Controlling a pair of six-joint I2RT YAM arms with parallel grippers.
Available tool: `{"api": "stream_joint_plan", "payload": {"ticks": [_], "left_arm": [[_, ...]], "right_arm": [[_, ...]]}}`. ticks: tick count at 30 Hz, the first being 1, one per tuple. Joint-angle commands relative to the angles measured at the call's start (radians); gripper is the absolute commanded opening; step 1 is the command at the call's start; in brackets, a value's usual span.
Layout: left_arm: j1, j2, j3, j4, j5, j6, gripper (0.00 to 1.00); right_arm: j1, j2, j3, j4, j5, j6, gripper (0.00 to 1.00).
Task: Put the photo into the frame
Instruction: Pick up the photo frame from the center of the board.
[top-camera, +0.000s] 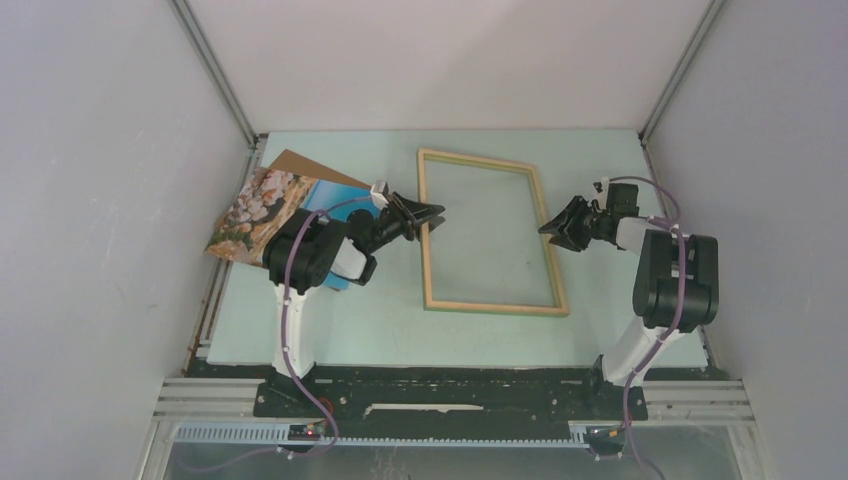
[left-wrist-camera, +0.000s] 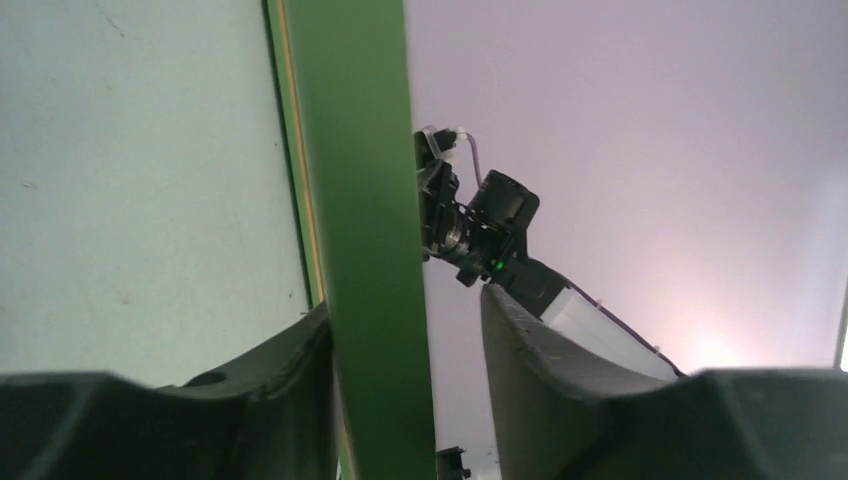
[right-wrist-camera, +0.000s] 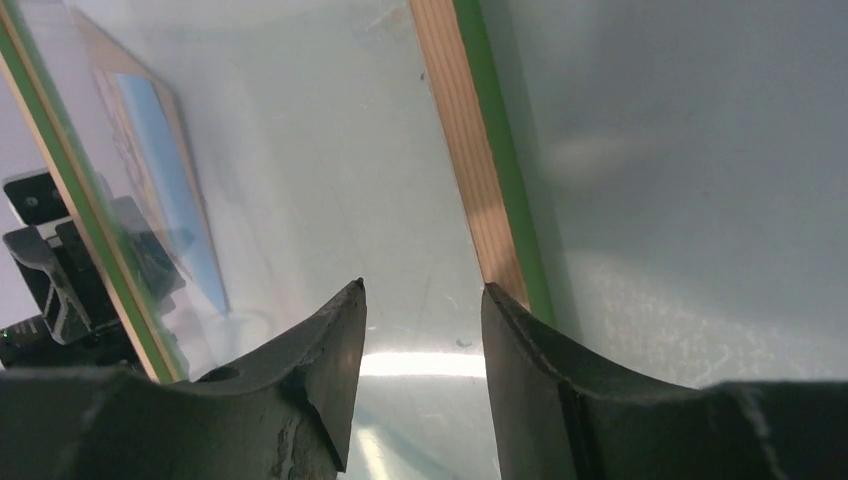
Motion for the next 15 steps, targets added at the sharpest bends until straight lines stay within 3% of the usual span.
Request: {"api": "stream_joint_plan", "payload": {"ticks": [1, 4, 12, 15], "left_arm": [[-0.018, -0.025, -0.005, 0.104, -0.001, 0.018, 0.57], [-0.018, -0.031, -0.012, 0.104, -0.004, 0.023, 0.61], [-0.018, -0.029, -0.022, 0.104, -0.021, 0.017, 0.41], [-0.018, -0.029, -0.026, 0.104, -0.030, 0.017, 0.50]], "right_arm": [[0.044, 0.010, -0.007, -0.075, -0.011, -0.008, 0.54], [0.043, 0.012, -0.007, -0.075, -0.009, -0.009, 0.54], [0.054, 0.015, 0.003, -0.082, -0.006, -0.013, 0.54], [0.060, 0.020, 0.009, -0.079, -0.010, -0.010, 0.54]]}}
